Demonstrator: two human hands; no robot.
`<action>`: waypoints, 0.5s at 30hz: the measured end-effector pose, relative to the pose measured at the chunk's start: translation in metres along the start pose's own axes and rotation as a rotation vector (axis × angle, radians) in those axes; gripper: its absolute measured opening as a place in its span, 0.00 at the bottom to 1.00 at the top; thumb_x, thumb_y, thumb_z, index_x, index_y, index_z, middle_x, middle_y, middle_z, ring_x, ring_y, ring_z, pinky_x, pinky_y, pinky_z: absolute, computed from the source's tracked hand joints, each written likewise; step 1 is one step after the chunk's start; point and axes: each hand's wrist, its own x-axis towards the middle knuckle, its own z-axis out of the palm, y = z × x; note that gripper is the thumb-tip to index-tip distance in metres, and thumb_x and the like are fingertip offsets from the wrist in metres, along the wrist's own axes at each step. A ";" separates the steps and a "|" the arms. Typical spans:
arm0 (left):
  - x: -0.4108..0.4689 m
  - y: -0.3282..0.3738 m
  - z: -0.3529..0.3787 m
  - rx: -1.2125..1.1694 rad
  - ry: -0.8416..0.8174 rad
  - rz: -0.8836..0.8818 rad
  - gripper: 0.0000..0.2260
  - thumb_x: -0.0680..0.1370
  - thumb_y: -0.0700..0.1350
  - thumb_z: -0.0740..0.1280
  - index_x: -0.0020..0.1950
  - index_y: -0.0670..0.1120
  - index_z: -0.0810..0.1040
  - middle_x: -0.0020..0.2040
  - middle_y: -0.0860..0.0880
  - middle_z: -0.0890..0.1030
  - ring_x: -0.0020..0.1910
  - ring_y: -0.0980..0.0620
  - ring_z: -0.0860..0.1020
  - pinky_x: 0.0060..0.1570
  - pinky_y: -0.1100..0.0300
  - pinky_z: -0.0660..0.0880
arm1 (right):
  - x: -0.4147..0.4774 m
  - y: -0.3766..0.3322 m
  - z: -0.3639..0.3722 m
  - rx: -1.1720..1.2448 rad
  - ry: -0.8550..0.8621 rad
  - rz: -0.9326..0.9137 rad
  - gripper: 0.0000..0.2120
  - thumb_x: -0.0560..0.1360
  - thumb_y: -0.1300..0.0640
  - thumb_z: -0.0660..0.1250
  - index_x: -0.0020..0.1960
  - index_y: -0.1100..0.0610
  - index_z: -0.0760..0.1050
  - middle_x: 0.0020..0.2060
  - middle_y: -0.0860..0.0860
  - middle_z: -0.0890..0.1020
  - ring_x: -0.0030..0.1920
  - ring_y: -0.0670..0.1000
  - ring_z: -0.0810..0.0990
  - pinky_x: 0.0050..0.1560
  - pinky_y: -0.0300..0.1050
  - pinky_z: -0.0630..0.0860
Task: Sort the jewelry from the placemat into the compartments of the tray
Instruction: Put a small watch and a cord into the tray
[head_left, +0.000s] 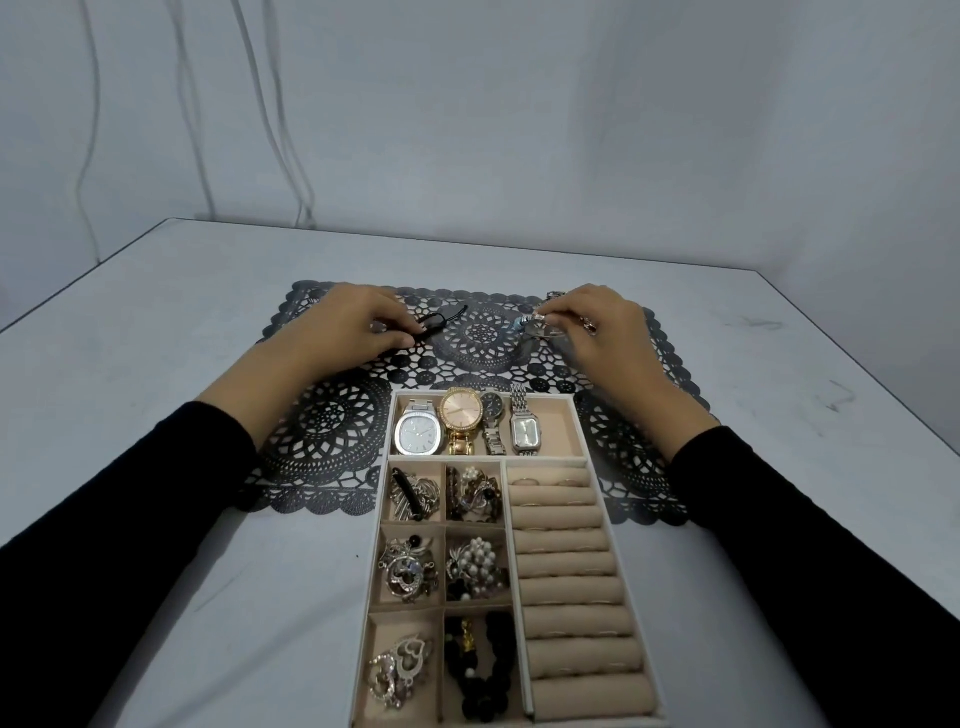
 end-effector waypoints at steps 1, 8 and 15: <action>-0.002 -0.001 0.000 -0.006 0.019 0.019 0.09 0.75 0.45 0.73 0.54 0.49 0.85 0.54 0.51 0.83 0.54 0.52 0.79 0.58 0.55 0.73 | 0.000 0.000 -0.001 0.014 0.015 0.023 0.06 0.74 0.63 0.69 0.50 0.57 0.83 0.43 0.49 0.83 0.45 0.48 0.79 0.50 0.38 0.74; -0.008 -0.004 0.006 0.205 0.103 0.179 0.06 0.77 0.39 0.70 0.52 0.43 0.84 0.51 0.46 0.84 0.50 0.45 0.81 0.52 0.48 0.78 | -0.003 -0.013 -0.013 0.157 0.100 0.252 0.06 0.74 0.62 0.69 0.48 0.57 0.84 0.43 0.48 0.84 0.46 0.42 0.79 0.51 0.29 0.73; -0.020 0.004 0.007 0.112 0.216 0.140 0.07 0.78 0.40 0.68 0.54 0.43 0.83 0.53 0.47 0.83 0.51 0.47 0.81 0.55 0.49 0.77 | -0.010 -0.023 -0.032 0.278 0.176 0.396 0.05 0.75 0.59 0.70 0.47 0.54 0.84 0.36 0.42 0.82 0.34 0.34 0.75 0.40 0.30 0.68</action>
